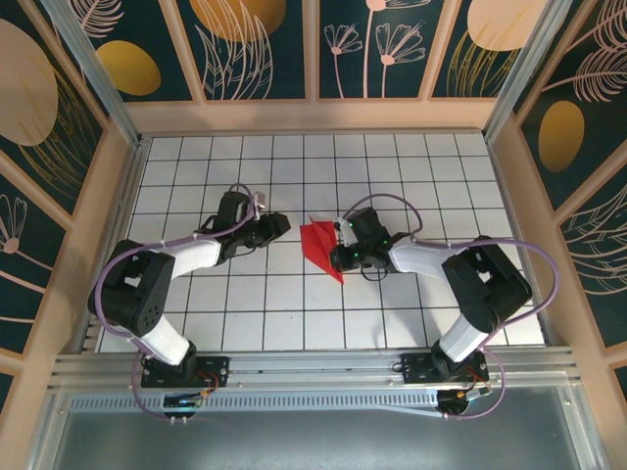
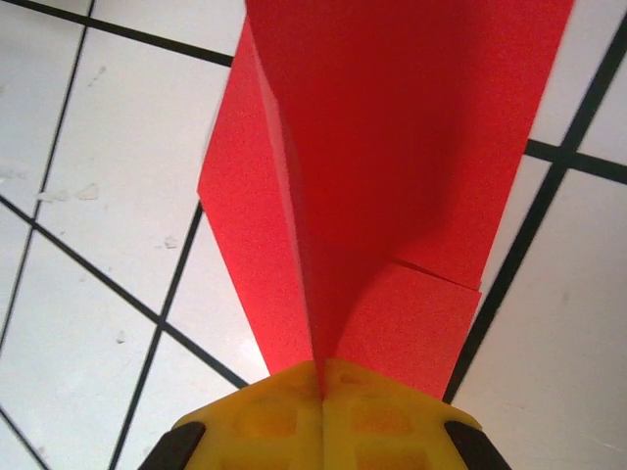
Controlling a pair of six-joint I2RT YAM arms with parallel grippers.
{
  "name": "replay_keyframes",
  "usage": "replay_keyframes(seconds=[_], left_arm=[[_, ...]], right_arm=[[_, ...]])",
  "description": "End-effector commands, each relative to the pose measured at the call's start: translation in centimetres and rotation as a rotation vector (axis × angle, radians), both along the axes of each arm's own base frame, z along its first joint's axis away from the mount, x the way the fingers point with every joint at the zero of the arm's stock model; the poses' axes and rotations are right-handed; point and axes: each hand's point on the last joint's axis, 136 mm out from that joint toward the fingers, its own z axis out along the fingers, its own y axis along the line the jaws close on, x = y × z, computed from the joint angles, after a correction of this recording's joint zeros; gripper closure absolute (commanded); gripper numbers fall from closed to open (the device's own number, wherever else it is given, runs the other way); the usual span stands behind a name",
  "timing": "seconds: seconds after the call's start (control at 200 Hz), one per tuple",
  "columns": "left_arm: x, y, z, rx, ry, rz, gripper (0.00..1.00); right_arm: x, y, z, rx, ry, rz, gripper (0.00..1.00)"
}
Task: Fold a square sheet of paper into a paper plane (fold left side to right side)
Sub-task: Fourth fold the wing at the center of the table.
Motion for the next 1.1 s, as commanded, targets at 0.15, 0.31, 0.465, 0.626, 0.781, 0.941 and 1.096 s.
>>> replay_keyframes(seconds=[0.15, 0.31, 0.465, 0.626, 0.781, 0.941, 1.096], left_arm=[[-0.5, -3.8, 0.5, -0.044, -0.002, -0.07, 0.61], [-0.6, -5.1, -0.3, -0.059, 0.022, -0.073, 0.6], [-0.6, -6.5, -0.8, -0.059, 0.035, -0.096, 0.6], [-0.4, -7.3, -1.5, -0.044, 0.051, -0.1, 0.6], [-0.3, -7.9, -2.2, -0.039, 0.067, -0.105, 0.6], [-0.2, -8.3, -2.9, -0.028, 0.083, -0.11, 0.6], [-0.3, -8.2, -3.6, -0.006, 0.094, -0.105, 0.59]], right_arm=[[-0.3, 0.5, -0.2, 0.121, 0.067, 0.015, 1.0], [-0.5, 0.5, -0.8, 0.121, 0.086, 0.02, 1.0], [-0.5, 0.5, -1.1, 0.128, 0.094, 0.017, 1.0], [-0.6, 0.7, -1.2, 0.14, 0.102, 0.02, 1.0], [-0.7, 0.7, -1.3, 0.142, 0.11, 0.023, 1.0], [-0.7, 0.7, -1.4, 0.143, 0.116, 0.02, 1.0], [-0.8, 0.9, -1.5, 0.152, 0.132, 0.021, 1.0]])
